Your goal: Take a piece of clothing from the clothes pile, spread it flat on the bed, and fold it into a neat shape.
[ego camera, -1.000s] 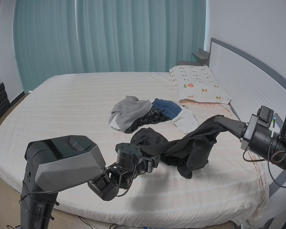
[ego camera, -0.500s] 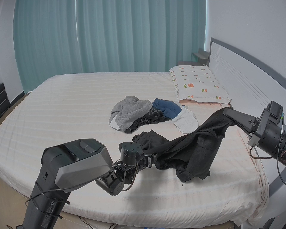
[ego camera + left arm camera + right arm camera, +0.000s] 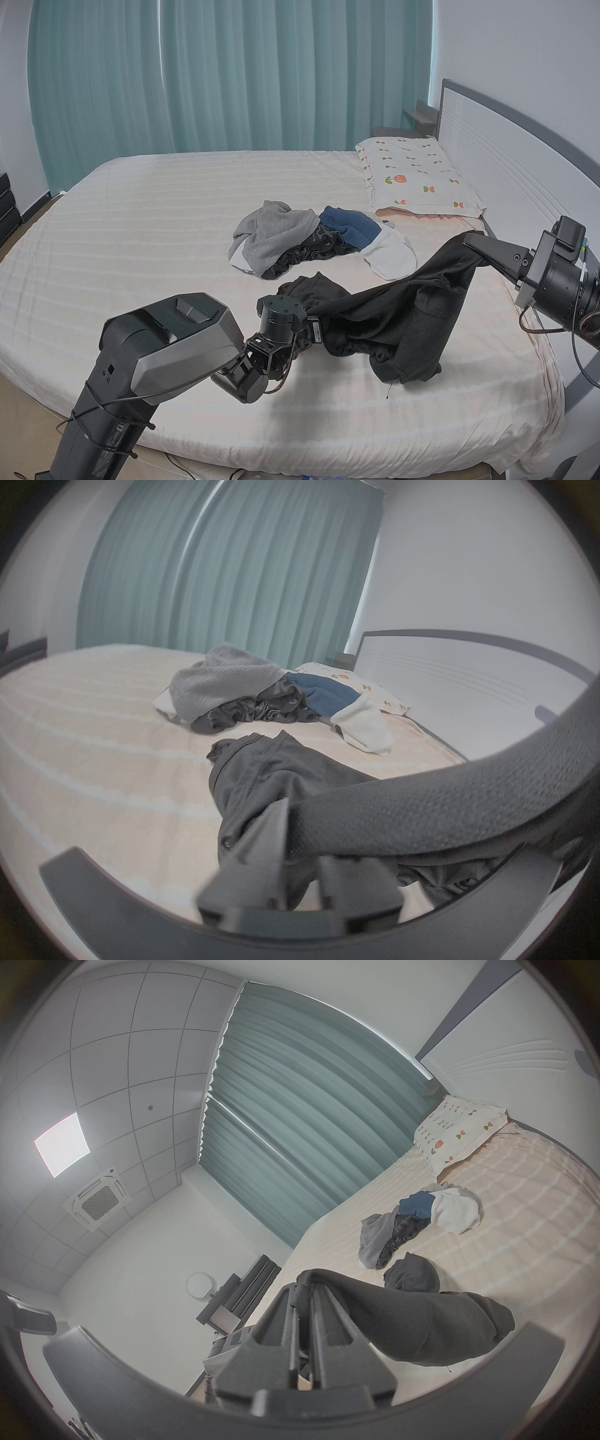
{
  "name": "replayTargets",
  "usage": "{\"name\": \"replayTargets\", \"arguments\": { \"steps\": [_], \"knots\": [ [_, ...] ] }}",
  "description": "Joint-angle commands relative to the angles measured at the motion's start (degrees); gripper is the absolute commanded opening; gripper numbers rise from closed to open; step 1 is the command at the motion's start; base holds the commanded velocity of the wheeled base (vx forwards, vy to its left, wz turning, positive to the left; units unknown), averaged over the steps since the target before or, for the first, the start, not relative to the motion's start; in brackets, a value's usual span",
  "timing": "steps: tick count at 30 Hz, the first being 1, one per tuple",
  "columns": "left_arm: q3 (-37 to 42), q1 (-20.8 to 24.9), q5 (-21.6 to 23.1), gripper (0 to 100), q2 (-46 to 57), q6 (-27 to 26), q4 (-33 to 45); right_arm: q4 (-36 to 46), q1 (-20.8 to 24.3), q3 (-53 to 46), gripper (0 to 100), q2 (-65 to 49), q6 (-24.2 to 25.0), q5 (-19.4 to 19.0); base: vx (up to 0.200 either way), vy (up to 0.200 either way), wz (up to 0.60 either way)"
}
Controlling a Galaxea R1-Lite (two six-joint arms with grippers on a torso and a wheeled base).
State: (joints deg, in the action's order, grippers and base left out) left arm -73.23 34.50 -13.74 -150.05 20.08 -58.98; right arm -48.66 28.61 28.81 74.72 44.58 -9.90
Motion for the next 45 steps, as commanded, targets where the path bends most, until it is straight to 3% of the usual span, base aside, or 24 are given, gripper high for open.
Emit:
{"name": "replayTargets", "arguments": {
  "steps": [1,8,13,16,19,25,27,32,40,45],
  "knots": [
    [3.80,-0.05,0.20,0,5.65,6.20,0.09,-0.03,-1.01,0.02,0,0.87,0.51,-0.12,0.000,0.000,0.00],
    [20.06,-2.07,0.47,0,24.37,10.24,1.15,-0.03,-2.68,0.20,0,2.54,0.51,-0.30,0.000,0.000,0.00],
    [24.71,-2.60,-0.06,0,36.32,17.36,4.05,-0.29,-3.83,0.55,0,4.82,0.51,-0.21,0.000,0.000,0.00],
    [27.44,-6.90,-1.03,0,44.50,21.23,8.27,-1.52,-4.97,0.55,0,7.90,0.59,-0.21,0.000,0.000,0.00],
    [29.28,-8.40,-0.94,0,47.75,24.83,9.76,-3.19,-6.29,0.81,0,10.54,0.51,-0.12,0.000,0.000,0.00],
    [32.97,-7.69,-1.03,0,54.17,22.81,15.91,-8.02,-7.96,0.29,0,12.65,0.68,-0.03,0.000,0.000,0.00],
    [34.73,-7.52,-0.32,0,58.91,21.49,21.54,-10.49,-7.87,0.11,0,12.65,0.59,0.32,0.000,0.000,0.00],
    [40.27,-6.29,3.63,0,61.20,26.59,19.52,-14.18,-6.20,-1.38,0,11.86,0.42,0.49,0.000,0.000,0.00],
    [52.31,-6.11,6.71,0,60.49,30.02,11.87,-14.70,-4.27,-4.02,0,13.61,0.95,0.76,0.000,0.000,0.00],
    [55.56,-5.50,8.11,0,61.02,30.81,8.35,-14.70,-3.83,-3.85,0,14.40,1.83,2.08,0.000,0.000,0.00]
  ]
}}
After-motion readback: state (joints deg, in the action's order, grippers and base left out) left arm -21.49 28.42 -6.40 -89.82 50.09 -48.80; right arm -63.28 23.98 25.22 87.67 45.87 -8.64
